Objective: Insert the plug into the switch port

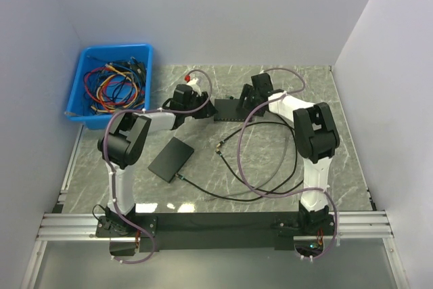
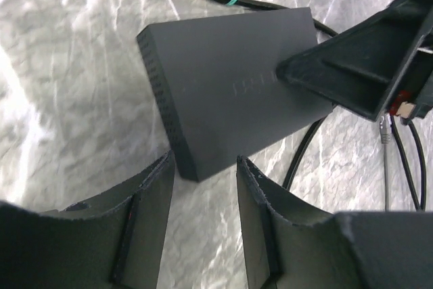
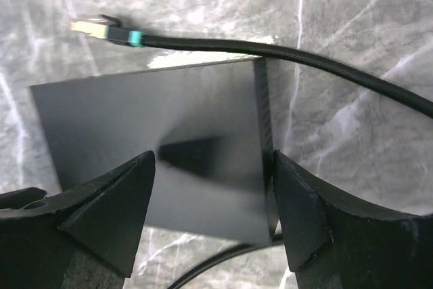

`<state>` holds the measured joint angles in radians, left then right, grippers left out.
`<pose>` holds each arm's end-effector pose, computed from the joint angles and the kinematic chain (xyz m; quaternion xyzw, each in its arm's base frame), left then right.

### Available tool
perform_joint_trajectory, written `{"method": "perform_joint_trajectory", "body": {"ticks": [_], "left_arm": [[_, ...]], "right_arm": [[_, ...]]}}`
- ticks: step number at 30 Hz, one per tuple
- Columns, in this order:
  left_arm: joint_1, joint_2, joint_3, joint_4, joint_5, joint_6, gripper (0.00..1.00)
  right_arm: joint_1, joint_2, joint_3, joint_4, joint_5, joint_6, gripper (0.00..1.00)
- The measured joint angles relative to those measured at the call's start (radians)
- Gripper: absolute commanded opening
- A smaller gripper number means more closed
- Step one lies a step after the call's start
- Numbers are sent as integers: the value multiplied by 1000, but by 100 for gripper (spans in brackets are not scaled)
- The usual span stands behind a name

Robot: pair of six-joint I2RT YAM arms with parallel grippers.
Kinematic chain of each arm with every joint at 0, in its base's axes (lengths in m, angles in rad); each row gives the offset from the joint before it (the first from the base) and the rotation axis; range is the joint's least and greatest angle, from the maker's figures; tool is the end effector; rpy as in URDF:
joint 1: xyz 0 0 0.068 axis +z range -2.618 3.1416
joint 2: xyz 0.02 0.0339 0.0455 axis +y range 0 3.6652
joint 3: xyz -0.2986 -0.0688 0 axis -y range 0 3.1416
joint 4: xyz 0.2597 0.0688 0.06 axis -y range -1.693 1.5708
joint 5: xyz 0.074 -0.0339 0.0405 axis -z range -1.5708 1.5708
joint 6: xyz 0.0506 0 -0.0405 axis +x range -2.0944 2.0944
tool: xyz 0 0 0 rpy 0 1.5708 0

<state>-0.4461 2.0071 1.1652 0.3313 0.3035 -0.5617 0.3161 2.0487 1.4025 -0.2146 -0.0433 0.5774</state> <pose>0.4180 -0.2167 0.1706 0.0270 0.8558 -0.3555 0.3747 0.4574 0.1519 0.1757 0.1147 0.9304 0.1684 0.3046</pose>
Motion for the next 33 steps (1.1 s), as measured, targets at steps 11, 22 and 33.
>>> {"method": "perform_joint_trajectory", "body": {"ticks": [11,22,33], "left_arm": [[4,92,80,-14,31,-3,47],[24,-104,-210,31,-6,-39,46],[27,-389,-461,-104,-130,-50,45]], "right_arm": [[0,55,84,-45,-27,-14,75],[132,116,185,-63,19,-51,75],[288,154,241,-55,42,-55,75]]}}
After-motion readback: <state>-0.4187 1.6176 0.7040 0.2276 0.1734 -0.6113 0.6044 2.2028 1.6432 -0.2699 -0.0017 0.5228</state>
